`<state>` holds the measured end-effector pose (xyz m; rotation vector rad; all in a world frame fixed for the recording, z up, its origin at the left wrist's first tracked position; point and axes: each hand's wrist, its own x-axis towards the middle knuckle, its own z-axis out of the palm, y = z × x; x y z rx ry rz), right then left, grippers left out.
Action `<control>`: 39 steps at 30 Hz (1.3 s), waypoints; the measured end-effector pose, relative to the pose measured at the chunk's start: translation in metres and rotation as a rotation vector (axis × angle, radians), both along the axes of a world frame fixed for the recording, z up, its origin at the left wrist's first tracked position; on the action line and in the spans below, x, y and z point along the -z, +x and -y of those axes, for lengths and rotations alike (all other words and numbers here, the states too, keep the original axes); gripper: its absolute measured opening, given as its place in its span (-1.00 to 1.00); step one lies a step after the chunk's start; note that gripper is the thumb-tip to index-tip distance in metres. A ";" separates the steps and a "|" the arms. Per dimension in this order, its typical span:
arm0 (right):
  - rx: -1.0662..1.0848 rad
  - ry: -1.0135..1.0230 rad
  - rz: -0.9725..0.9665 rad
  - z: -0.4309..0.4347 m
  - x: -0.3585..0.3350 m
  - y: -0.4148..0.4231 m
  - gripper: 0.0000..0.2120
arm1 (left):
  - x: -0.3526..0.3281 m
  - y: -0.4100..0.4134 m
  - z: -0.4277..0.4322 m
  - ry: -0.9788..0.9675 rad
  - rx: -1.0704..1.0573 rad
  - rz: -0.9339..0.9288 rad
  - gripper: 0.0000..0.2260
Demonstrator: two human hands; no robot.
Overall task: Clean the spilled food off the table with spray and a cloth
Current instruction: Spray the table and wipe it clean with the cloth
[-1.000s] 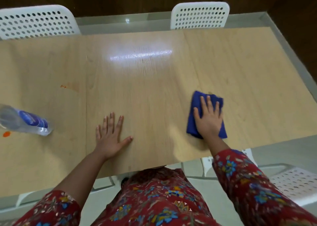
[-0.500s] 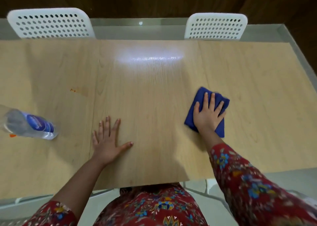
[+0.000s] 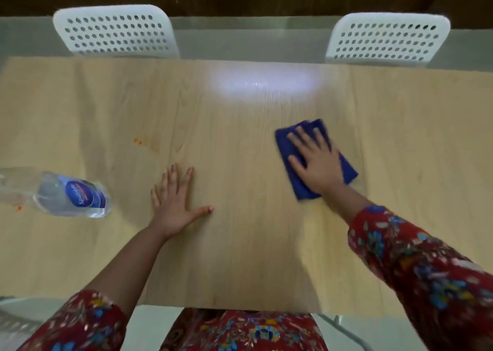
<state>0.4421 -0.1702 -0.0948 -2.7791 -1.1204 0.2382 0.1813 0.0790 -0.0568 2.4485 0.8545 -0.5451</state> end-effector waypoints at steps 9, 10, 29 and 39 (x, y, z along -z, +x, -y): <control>-0.374 0.012 -0.050 -0.054 -0.008 -0.030 -0.45 | 0.000 0.035 -0.016 -0.080 -0.085 -0.110 0.14; -0.335 0.043 -0.041 -0.048 -0.008 -0.012 -0.45 | -0.001 0.035 -0.017 -0.099 -0.083 -0.125 0.19; -0.460 0.047 -0.032 -0.194 -0.003 0.015 -0.46 | -0.007 0.039 -0.033 -0.258 -0.023 -0.184 0.19; -0.134 0.012 -0.012 -0.200 -0.004 -0.002 -0.46 | -0.001 0.037 -0.030 -0.225 -0.011 -0.143 0.16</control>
